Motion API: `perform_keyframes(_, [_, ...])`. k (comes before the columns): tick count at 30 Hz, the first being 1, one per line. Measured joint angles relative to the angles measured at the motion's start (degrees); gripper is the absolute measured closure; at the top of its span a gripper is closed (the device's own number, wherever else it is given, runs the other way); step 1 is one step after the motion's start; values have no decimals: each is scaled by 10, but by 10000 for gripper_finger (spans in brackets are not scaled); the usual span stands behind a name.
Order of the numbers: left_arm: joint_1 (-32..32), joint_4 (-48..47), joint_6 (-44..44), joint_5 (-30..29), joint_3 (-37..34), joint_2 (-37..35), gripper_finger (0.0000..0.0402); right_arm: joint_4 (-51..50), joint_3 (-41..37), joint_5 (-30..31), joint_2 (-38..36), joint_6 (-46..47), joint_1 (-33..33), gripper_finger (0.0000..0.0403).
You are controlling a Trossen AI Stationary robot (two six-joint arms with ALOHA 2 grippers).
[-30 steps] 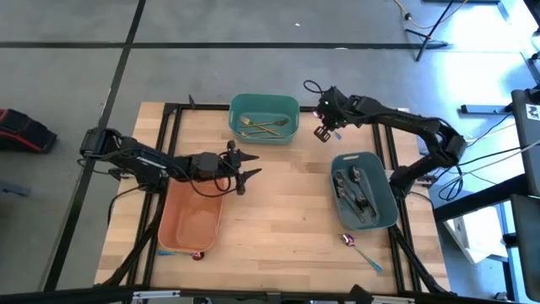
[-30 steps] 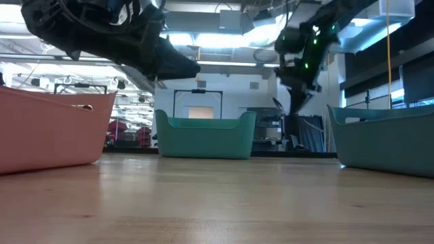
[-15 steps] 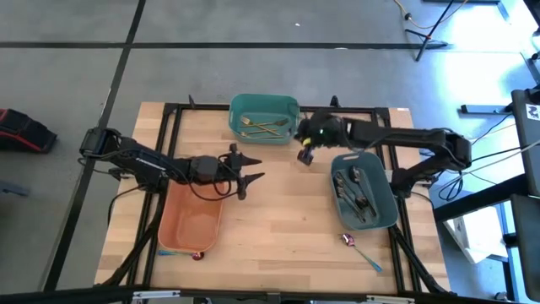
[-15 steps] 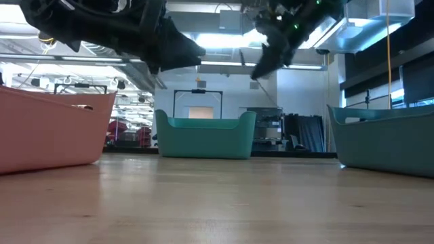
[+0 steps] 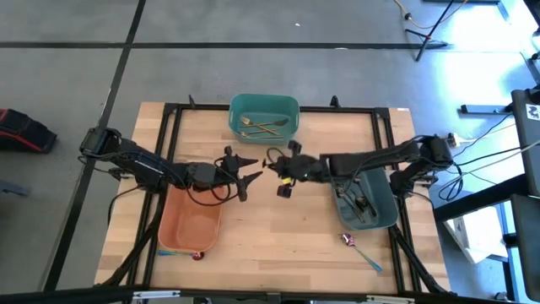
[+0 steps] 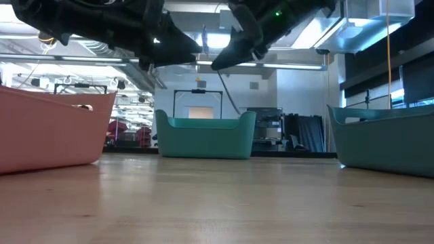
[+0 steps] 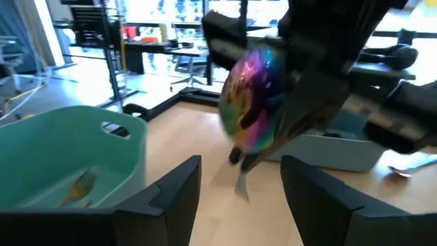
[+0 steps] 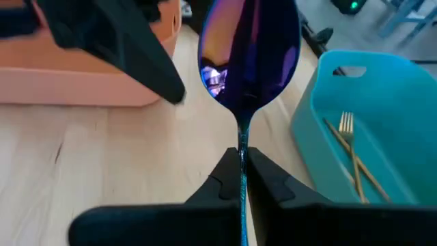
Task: Sort silverware by color (type)
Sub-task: Put the purple spoon into the orange bin
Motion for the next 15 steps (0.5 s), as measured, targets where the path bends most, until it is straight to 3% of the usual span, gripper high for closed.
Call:
perform_keyframes(7, [-22,13,0,0,0,0,203,29,0,15,23,21,10,400])
perform_keyframes(15, [-2,50,3,-29,0,0,203,59,0,5,27,22,10,400])
